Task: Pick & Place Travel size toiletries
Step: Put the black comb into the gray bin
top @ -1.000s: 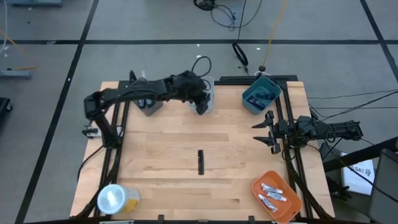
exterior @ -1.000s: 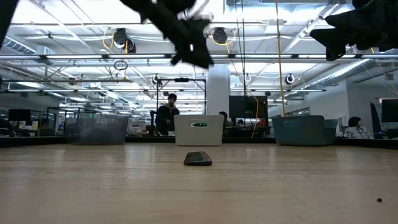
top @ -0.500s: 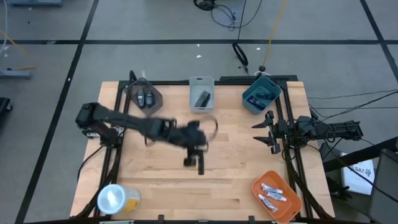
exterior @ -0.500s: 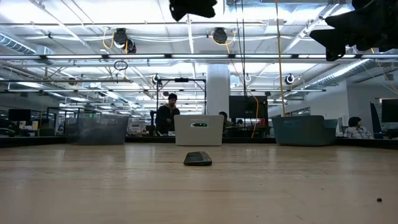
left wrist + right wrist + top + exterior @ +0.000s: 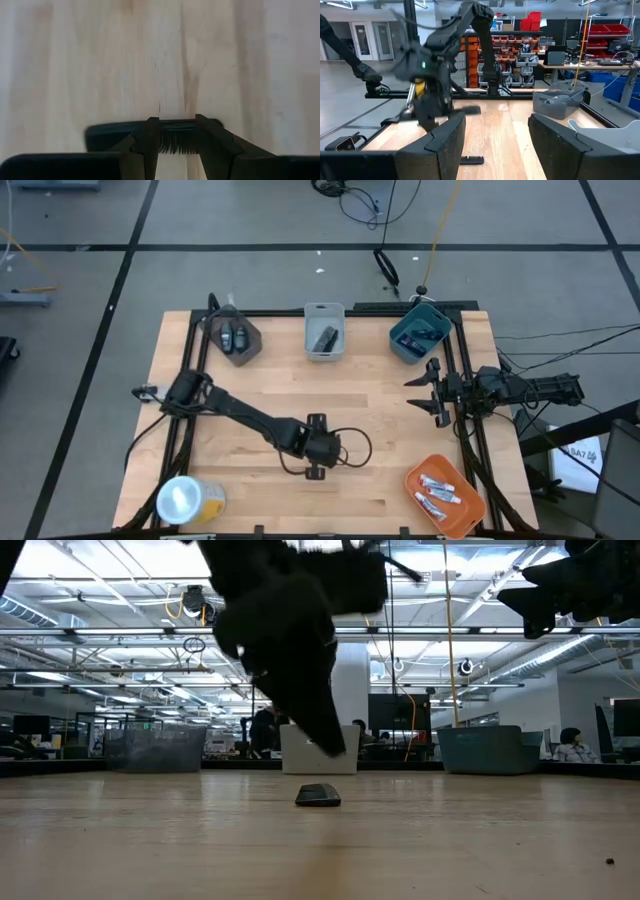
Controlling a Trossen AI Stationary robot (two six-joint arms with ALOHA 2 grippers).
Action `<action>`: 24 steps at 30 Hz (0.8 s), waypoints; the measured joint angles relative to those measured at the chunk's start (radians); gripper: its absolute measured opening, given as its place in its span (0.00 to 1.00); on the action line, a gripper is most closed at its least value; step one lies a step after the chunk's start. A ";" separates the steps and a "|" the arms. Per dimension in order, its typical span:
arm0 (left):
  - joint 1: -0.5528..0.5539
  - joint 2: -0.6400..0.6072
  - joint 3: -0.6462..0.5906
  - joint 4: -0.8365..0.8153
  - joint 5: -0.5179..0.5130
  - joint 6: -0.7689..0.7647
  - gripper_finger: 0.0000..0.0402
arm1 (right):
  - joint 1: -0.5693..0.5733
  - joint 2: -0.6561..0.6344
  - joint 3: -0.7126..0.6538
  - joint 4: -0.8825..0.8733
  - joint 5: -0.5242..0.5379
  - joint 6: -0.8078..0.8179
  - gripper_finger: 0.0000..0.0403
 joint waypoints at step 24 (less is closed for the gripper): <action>0.105 0.050 -0.002 -0.092 0.079 -0.070 0.01 | 0.000 0.013 0.000 0.004 -0.001 0.011 0.52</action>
